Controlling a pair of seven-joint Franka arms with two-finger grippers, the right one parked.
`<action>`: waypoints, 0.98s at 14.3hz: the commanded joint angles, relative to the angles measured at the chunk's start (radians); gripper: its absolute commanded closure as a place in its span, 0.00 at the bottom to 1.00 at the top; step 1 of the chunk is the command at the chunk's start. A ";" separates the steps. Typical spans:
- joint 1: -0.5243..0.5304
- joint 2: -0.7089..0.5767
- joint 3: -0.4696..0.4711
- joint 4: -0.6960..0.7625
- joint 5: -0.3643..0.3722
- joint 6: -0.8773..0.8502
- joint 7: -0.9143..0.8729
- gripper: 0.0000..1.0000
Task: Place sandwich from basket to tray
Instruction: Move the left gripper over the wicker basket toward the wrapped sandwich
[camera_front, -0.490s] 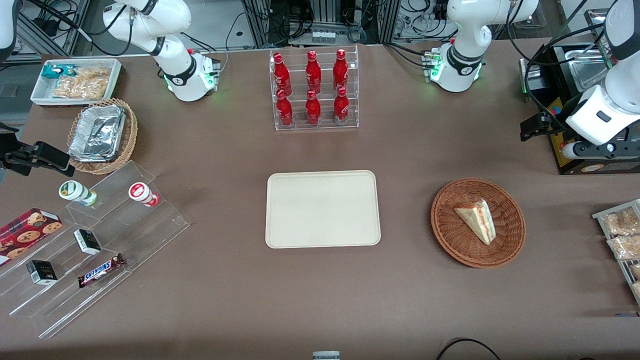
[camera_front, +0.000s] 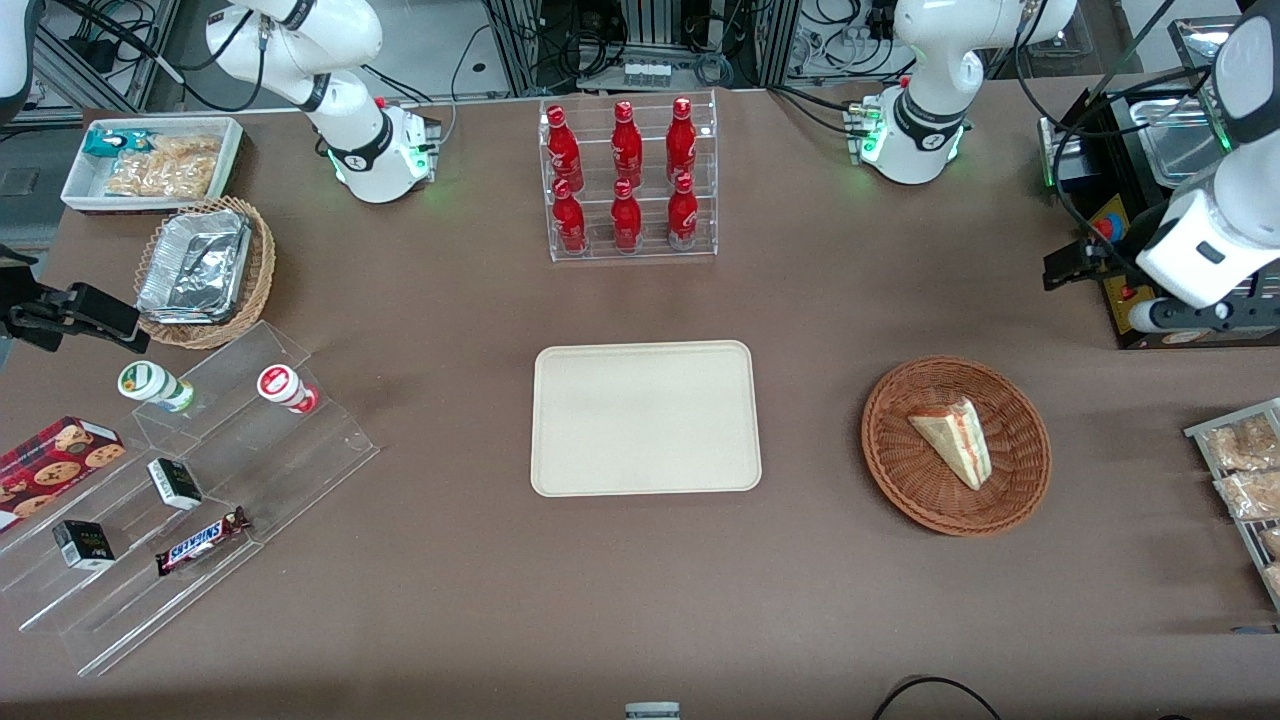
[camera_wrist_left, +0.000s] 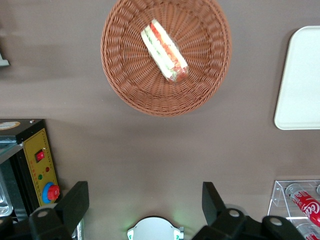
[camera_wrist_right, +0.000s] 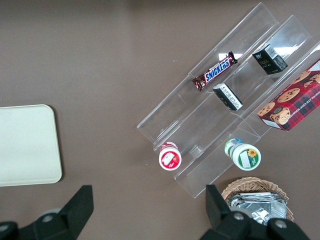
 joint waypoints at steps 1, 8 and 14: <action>0.017 0.078 -0.004 0.000 -0.008 0.038 0.013 0.00; 0.017 0.163 -0.004 -0.282 -0.005 0.552 -0.057 0.00; 0.006 0.236 -0.009 -0.301 -0.009 0.730 -0.381 0.00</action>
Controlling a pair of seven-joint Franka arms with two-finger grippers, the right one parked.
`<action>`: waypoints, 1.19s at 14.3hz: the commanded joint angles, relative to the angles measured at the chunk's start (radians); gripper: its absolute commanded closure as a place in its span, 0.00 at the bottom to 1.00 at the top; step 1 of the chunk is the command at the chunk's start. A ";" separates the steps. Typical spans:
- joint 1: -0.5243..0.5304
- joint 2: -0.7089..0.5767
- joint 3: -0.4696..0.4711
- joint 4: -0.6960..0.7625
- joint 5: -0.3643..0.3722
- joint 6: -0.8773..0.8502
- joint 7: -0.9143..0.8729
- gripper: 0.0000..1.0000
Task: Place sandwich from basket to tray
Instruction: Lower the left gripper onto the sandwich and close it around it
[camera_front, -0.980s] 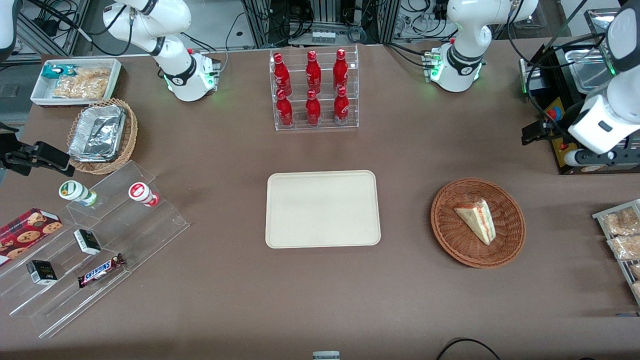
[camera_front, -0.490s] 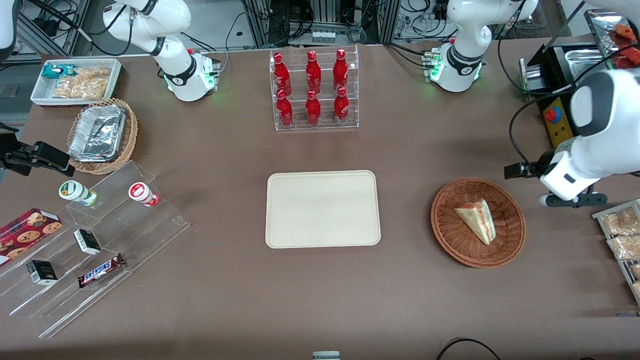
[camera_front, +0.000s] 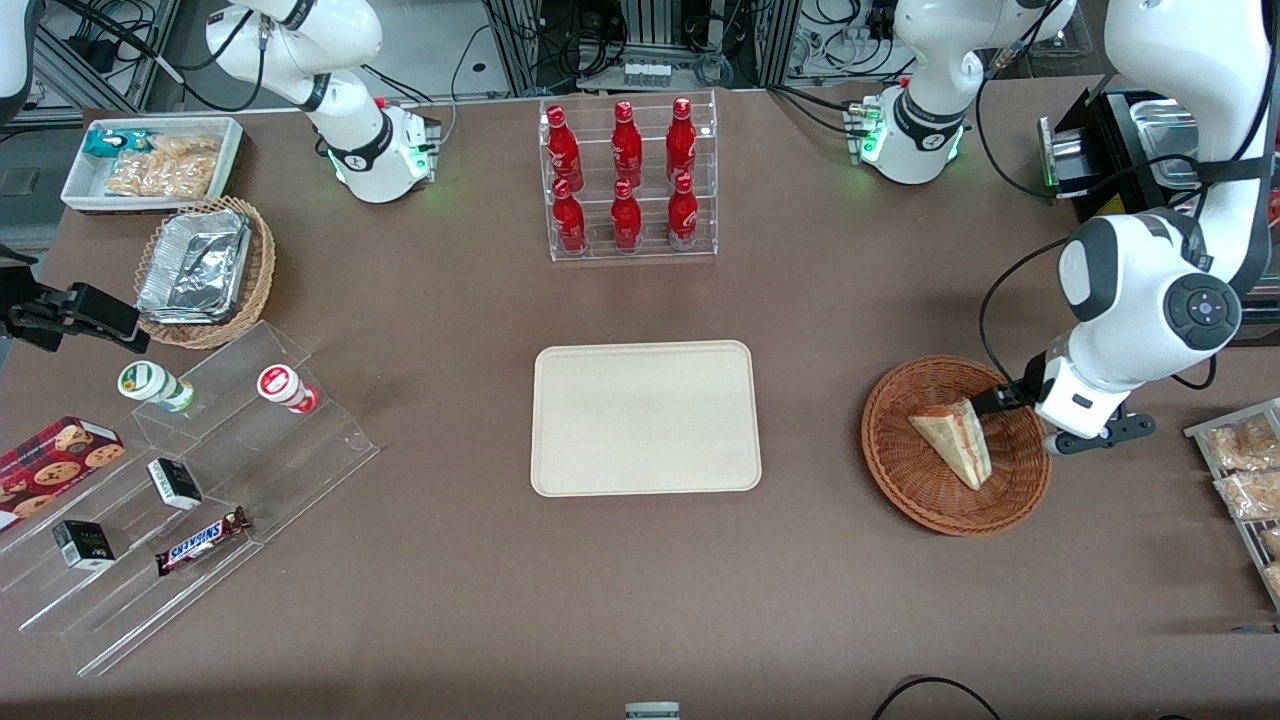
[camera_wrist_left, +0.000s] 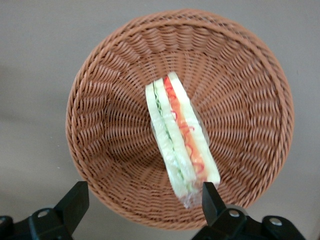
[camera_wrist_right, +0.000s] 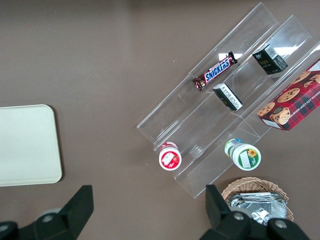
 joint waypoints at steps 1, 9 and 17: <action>-0.006 0.011 -0.009 0.015 -0.008 0.024 -0.151 0.00; -0.044 0.078 -0.010 0.055 -0.017 0.053 -0.412 0.00; -0.067 0.174 -0.010 0.053 -0.010 0.119 -0.495 0.00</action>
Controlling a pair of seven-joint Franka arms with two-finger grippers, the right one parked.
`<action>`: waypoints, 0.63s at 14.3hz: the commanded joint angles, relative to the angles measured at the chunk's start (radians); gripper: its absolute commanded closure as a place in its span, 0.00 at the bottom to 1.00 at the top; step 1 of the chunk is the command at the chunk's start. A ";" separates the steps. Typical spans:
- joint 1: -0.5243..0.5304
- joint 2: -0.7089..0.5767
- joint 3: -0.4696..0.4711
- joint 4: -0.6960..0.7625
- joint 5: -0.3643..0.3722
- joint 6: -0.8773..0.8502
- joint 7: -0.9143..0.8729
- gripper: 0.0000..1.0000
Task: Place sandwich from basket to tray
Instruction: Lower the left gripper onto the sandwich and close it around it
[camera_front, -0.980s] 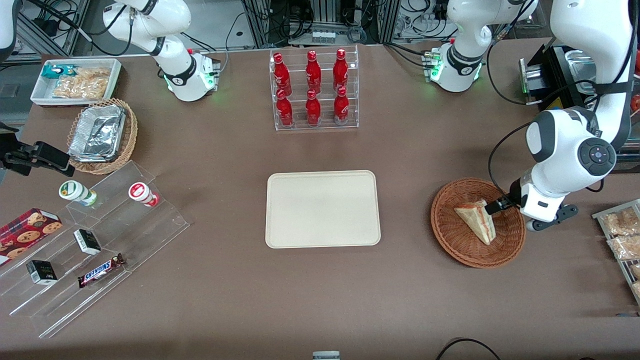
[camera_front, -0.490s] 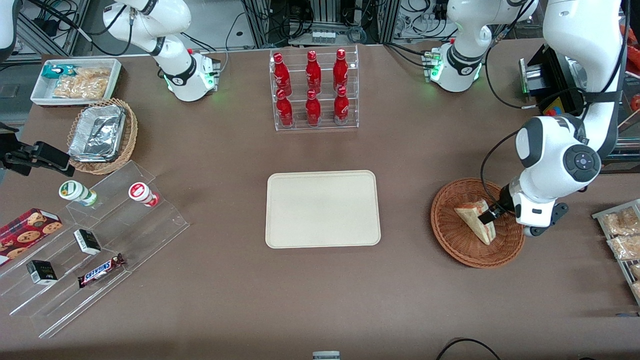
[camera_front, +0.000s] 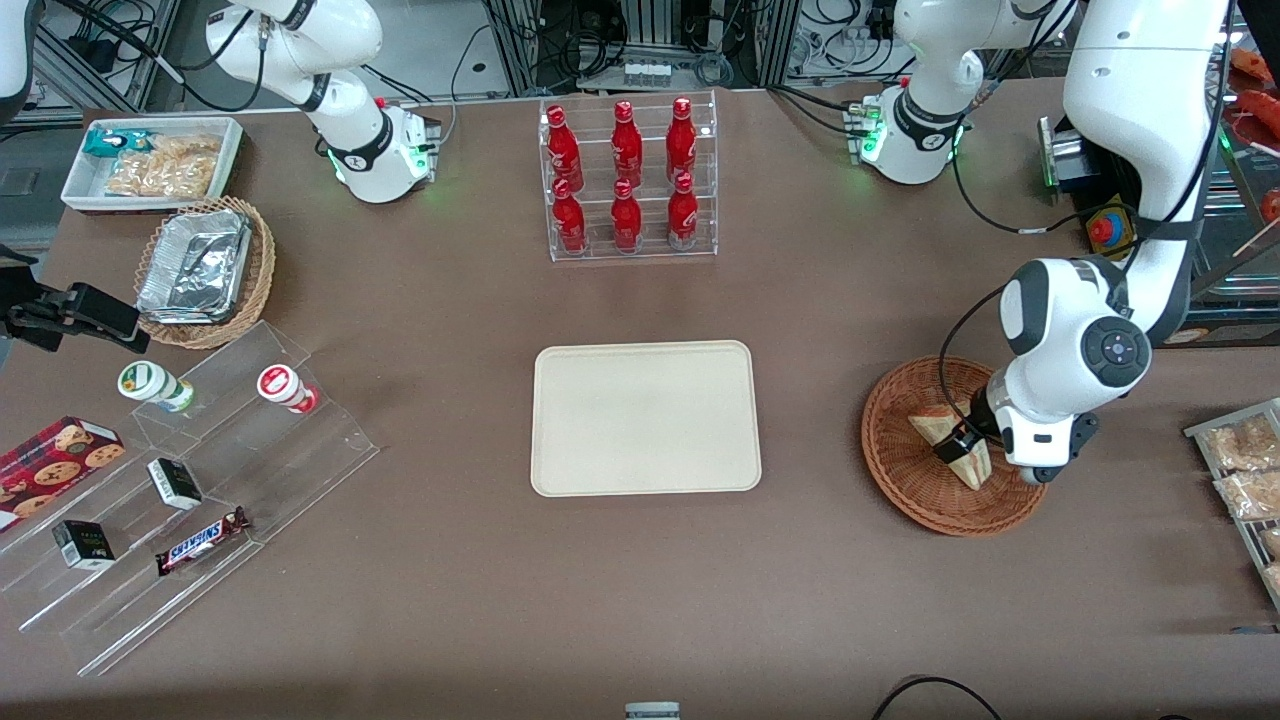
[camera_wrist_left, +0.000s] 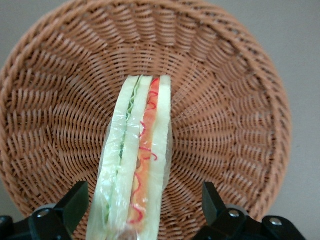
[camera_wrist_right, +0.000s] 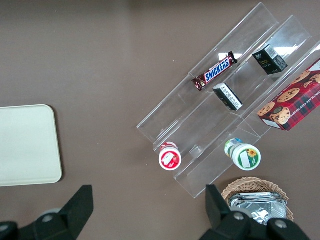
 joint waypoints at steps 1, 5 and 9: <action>-0.008 0.019 0.005 0.019 0.002 -0.001 -0.004 0.13; -0.007 0.013 0.007 0.010 0.011 -0.016 0.063 0.93; -0.007 -0.033 0.005 0.028 0.011 -0.139 0.162 0.96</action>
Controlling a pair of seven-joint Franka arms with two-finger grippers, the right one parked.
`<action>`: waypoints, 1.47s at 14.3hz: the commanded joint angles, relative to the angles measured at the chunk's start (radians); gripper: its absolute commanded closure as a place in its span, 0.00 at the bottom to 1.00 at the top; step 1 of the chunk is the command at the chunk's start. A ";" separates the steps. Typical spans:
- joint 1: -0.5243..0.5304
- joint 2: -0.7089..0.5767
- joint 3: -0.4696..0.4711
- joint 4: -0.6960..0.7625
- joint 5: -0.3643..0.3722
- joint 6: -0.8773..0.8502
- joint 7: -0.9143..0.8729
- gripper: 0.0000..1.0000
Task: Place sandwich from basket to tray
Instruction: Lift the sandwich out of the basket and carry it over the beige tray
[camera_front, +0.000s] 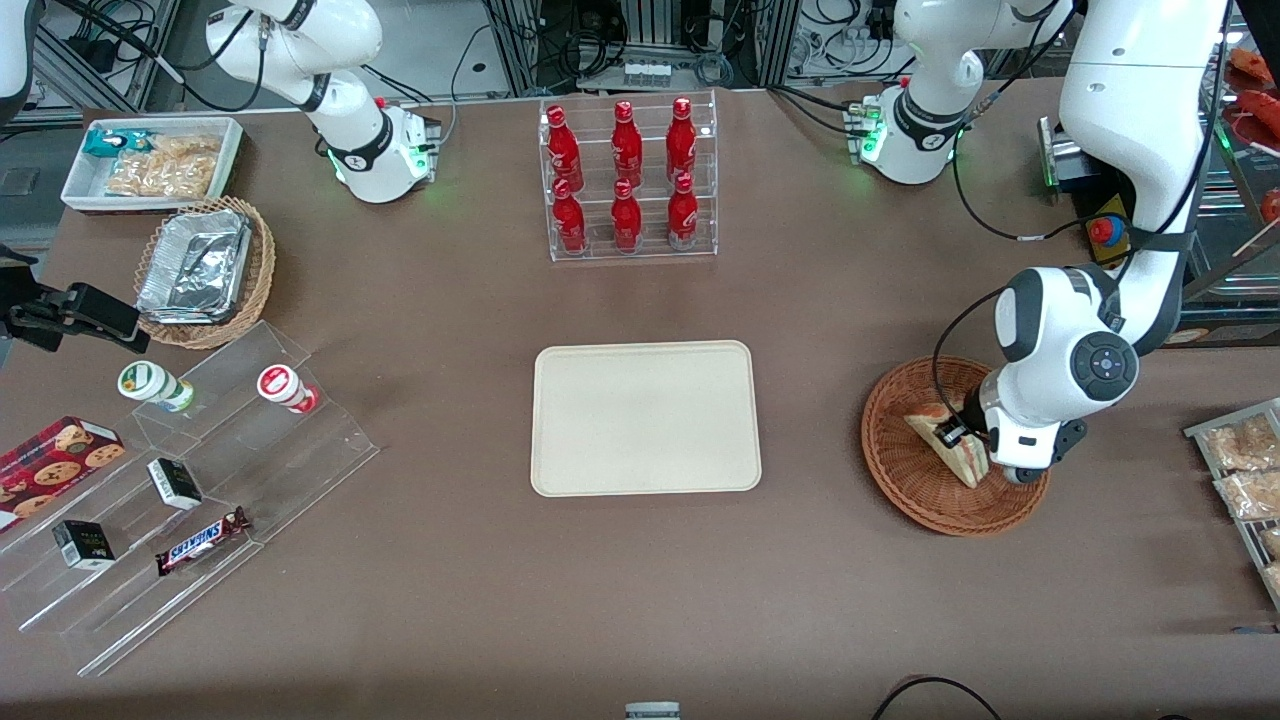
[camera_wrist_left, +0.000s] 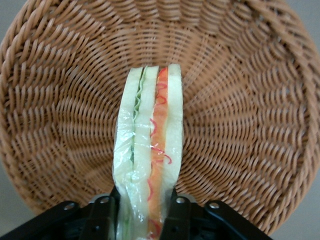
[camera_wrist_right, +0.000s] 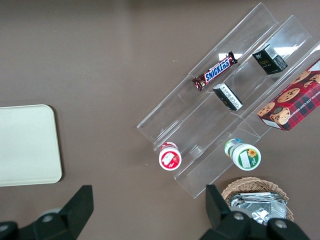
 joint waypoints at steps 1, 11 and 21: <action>-0.008 -0.062 0.004 0.015 0.006 -0.061 0.105 0.96; -0.315 0.125 -0.031 0.458 0.003 -0.354 0.260 0.85; -0.502 0.398 -0.148 0.670 -0.011 -0.144 -0.077 0.86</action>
